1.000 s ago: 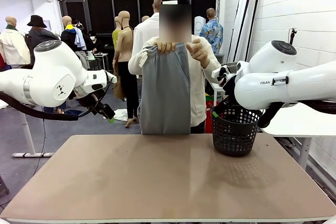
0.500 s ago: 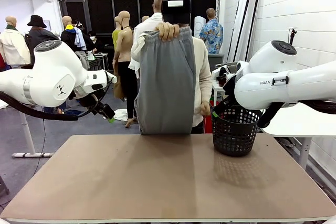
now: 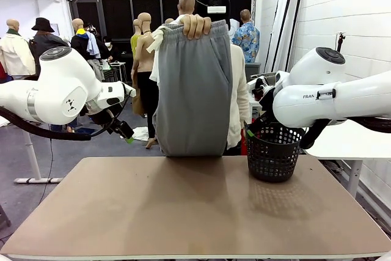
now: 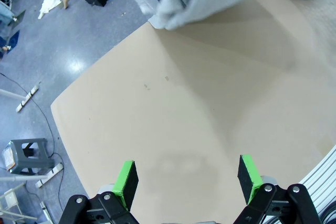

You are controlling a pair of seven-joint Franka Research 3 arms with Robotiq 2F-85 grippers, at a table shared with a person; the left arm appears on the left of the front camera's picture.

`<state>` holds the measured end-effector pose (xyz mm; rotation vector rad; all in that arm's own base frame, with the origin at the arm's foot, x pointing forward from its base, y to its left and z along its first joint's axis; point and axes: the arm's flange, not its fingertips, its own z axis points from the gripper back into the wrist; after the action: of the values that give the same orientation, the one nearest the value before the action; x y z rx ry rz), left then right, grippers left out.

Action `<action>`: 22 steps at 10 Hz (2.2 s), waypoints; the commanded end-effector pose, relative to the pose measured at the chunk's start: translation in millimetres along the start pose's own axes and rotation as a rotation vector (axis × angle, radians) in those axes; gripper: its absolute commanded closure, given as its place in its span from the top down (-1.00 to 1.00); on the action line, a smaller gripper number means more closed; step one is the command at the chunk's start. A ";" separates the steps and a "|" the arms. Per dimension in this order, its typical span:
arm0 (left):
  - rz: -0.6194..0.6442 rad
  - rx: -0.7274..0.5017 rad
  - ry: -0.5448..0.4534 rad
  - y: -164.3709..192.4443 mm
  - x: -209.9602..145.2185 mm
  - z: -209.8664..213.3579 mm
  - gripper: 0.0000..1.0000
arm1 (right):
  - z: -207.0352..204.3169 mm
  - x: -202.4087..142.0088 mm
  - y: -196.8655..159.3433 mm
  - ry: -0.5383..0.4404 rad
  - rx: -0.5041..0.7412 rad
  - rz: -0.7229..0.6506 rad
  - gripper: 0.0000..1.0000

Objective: Fold the training pants.
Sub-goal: Grab both ends of the Training pants handed by a person.

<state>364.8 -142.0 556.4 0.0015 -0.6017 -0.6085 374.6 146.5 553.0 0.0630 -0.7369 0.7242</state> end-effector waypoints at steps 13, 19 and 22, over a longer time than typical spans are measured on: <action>0.001 -0.002 0.003 0.2 -0.2 -0.2 1.00 | -0.1 -0.2 -0.5 -0.001 0.004 -0.001 1.00; -0.078 0.059 -0.002 8.2 5.2 -10.1 1.00 | -9.9 -6.9 -4.7 -0.033 0.052 0.177 1.00; -0.149 0.041 -0.077 9.7 4.5 -32.1 1.00 | -23.7 -14.5 -8.7 -0.061 0.146 0.313 1.00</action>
<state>382.8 -144.9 543.9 0.0612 -0.6543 -0.7034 378.6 146.9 539.0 0.0479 -0.7379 1.0062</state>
